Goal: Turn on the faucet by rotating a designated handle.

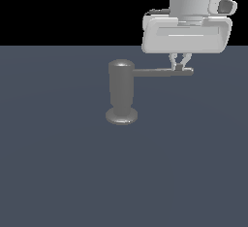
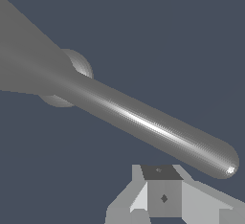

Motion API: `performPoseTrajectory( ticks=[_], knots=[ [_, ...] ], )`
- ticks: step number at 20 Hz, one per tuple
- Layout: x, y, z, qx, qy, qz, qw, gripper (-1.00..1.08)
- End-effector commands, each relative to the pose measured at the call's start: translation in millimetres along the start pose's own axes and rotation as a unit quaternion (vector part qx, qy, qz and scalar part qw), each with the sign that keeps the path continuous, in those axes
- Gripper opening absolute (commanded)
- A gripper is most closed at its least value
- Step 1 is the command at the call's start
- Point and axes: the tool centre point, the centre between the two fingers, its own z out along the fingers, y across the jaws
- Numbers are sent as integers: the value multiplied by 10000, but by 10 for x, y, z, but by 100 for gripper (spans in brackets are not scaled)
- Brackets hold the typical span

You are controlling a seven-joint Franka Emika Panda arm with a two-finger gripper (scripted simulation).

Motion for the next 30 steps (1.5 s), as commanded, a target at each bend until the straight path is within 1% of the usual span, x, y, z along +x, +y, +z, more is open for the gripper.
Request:
performPoseTrajectory(
  ticks=[1, 24, 25, 26, 30],
  knots=[
    [58, 32, 84, 7, -66, -18, 10000, -100],
    [585, 538, 163, 19, -139, 64, 9999, -100],
    [585, 538, 163, 19, -139, 64, 9999, -100],
    [676, 300, 25, 42, -17, -120, 9999, -100],
    [796, 293, 38, 40, -26, -106, 9999, -100]
  ],
)
